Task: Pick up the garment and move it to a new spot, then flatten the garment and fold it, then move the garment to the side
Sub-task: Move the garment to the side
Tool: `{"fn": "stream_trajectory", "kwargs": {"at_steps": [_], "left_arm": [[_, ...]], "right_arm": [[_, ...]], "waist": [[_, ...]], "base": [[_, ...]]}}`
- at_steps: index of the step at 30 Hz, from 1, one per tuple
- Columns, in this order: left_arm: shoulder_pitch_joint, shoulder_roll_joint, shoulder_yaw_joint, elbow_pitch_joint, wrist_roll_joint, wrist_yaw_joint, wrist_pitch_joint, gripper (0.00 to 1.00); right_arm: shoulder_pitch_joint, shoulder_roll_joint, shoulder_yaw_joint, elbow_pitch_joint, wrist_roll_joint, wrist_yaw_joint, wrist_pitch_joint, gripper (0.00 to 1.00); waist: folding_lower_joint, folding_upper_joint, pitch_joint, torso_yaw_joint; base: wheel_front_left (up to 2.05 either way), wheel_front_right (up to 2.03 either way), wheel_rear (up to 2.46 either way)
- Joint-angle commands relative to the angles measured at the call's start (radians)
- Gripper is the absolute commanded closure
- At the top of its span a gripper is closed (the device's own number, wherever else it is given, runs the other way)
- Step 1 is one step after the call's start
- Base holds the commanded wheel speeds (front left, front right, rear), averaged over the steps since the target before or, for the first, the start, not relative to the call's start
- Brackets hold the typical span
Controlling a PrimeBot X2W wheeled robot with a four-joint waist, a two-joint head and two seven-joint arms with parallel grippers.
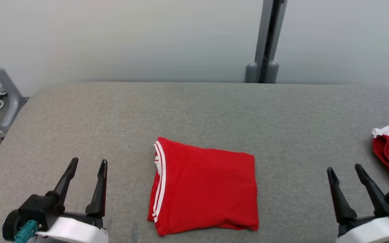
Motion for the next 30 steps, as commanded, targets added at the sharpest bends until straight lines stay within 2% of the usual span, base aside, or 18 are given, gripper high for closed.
{"fn": "stream_trajectory", "kwargs": {"at_steps": [1, 6, 11, 23, 24, 25, 26, 30], "left_arm": [[-0.032, 0.0, -0.002, -0.005, -0.005, -0.005, -0.01, 0.0], [-0.092, -0.016, -0.013, 0.007, -0.014, -0.017, -0.043, 0.0], [-0.159, -0.036, -0.026, 0.066, -0.021, -0.034, -0.094, 0.0], [-0.228, -0.044, -0.038, 0.143, -0.023, -0.06, -0.156, 0.0], [-0.232, -0.044, -0.038, 0.146, -0.024, -0.062, -0.158, 0.0], [-0.235, -0.043, -0.037, 0.149, -0.023, -0.063, -0.161, 0.0], [-0.236, -0.041, -0.036, 0.156, -0.023, -0.064, -0.165, 0.0], [-0.23, -0.038, -0.036, 0.167, -0.02, -0.061, -0.17, 0.0]], "right_arm": [[-0.03, -0.009, 0.009, -0.001, -0.009, -0.001, 0.004, 0.0], [-0.114, -0.016, 0.069, 0.045, -0.009, -0.001, 0.017, 0.0], [-0.198, -0.017, 0.136, 0.178, 0.005, -0.001, 0.026, 0.0], [-0.248, -0.006, 0.215, 0.41, 0.056, -0.001, 0.041, 0.02], [-0.25, -0.004, 0.217, 0.426, 0.063, -0.001, 0.051, 0.54], [-0.256, -0.002, 0.219, 0.436, 0.066, -0.001, 0.049, 0.84], [-0.267, 0.0, 0.224, 0.45, 0.075, -0.001, 0.045, 1.0], [-0.283, -0.007, 0.244, 0.458, 0.091, -0.001, 0.029, 1.0]], "waist": [[0.0, -0.0001, 0.037, 0.031], [0.0, -0.0001, 0.12, 0.082], [0.0, -0.0001, 0.187, 0.126], [0.0, -0.0001, 0.22, 0.168], [0.0, -0.0001, 0.219, 0.168], [0.0, -0.0001, 0.218, 0.168], [0.0, -0.0001, 0.214, 0.166], [0.0, -0.0001, 0.201, 0.15]], "base": [[0.0, 0.0, 0.0], [0.0, 0.0, 0.0], [0.0, 0.0, 0.0], [0.0, 0.0, 0.0], [0.0, 0.0, 0.0], [0.0, 0.0, 0.0], [0.0, 0.0, 0.0], [0.0, 0.0, 0.0]]}}
